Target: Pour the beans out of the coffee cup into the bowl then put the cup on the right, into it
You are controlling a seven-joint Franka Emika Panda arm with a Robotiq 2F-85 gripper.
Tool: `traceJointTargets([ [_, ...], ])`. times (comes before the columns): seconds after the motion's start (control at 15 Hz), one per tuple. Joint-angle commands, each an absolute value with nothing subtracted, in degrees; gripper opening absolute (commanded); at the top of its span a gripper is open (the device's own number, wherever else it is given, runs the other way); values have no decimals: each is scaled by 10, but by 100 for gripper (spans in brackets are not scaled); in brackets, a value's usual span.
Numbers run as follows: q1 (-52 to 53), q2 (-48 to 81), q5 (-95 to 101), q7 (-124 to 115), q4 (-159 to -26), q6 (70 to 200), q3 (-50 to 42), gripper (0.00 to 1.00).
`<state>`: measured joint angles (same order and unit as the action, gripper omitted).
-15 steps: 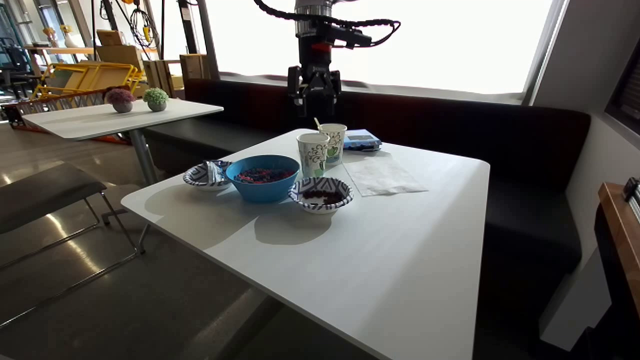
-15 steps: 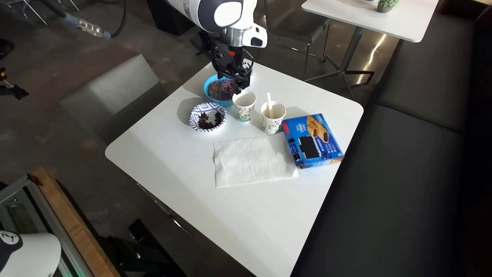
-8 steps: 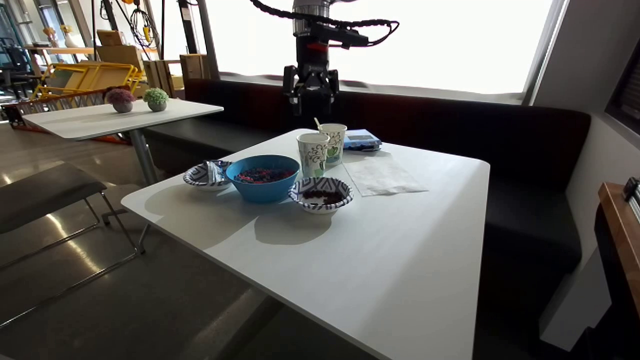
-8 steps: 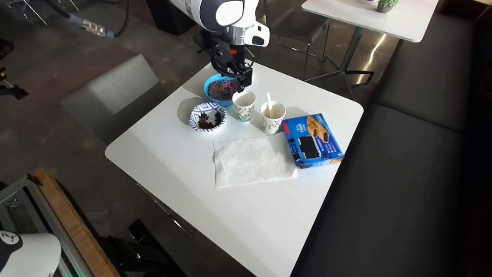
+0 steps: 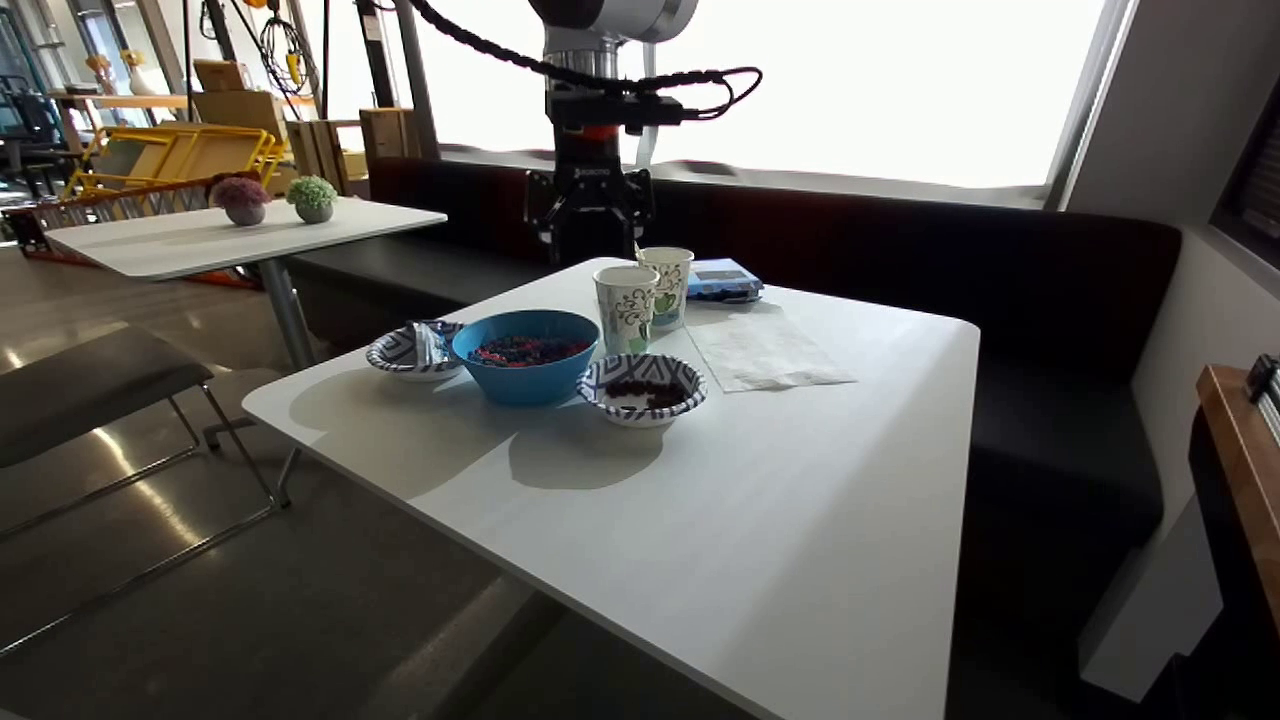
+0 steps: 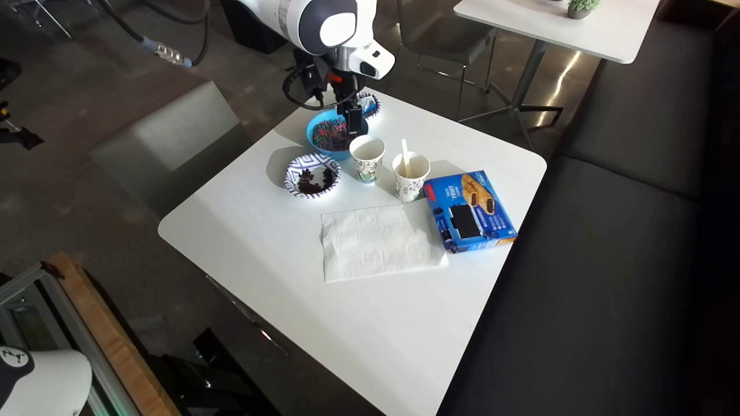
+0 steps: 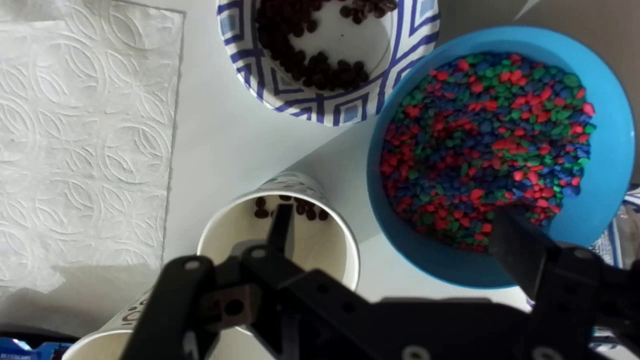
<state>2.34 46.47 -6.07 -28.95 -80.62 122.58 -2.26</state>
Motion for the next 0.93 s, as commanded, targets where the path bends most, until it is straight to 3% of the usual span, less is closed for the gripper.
traceJointTargets([
  [0.0,62,506,-49,-375,-766,1240,-62,100],
  [0.53,65,547,7,-361,-705,1229,-83,100],
  [0.6,61,552,7,-359,-701,1238,-83,94],
  [0.67,57,556,5,-358,-696,1238,-82,79],
  [0.73,53,560,-1,-355,-692,1237,-78,71],
  [0.87,49,565,-6,-353,-685,1224,-73,63],
])
